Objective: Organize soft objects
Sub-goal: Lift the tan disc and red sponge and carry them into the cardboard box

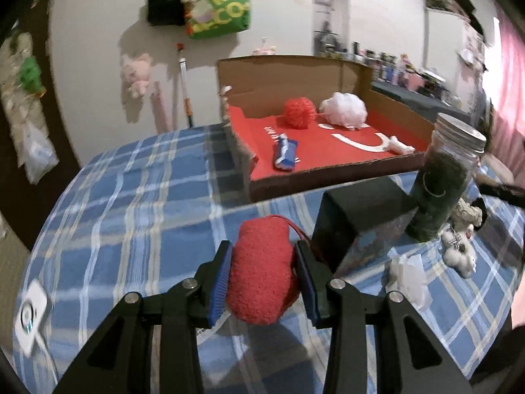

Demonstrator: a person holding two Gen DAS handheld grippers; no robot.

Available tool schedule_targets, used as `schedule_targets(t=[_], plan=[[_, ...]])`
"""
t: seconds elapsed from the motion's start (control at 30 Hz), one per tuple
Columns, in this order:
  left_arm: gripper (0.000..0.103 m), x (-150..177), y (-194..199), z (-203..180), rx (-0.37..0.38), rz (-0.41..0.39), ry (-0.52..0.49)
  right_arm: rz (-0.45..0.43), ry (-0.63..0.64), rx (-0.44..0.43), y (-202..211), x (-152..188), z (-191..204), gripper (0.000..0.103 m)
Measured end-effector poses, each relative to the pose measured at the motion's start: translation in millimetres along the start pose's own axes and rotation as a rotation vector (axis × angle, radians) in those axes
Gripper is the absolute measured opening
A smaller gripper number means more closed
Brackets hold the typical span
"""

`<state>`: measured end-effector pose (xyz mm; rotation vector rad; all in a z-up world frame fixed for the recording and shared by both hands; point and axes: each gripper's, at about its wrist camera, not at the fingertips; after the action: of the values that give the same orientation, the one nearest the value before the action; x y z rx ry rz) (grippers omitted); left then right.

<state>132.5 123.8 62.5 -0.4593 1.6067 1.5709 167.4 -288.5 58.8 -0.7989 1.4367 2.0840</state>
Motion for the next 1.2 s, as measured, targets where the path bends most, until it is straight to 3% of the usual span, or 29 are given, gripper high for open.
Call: schedule_targets(t=[0.4, 0.93, 1.2], plan=[[0.041, -33, -20, 10, 0.114, -0.04, -0.185, 0.033, 0.102, -0.078, -21, -33, -6, 0.023], [0.041, -58, -28, -2, 0.173, -0.085, -0.292, 0.038, 0.189, -0.148, -33, -54, 0, 0.023], [0.041, -77, -34, -2, 0.22, -0.112, -0.285, 0.037, 0.241, -0.195, -44, -77, 14, 0.023]])
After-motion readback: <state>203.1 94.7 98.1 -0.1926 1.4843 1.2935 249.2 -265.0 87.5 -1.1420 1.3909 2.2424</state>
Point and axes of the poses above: each gripper's, at about its wrist camera, not at the fingertips, and y roughly against the way its jaws point, z to its left, x to its underside, and after that the axes turned 7 degrees about -y, right-handed
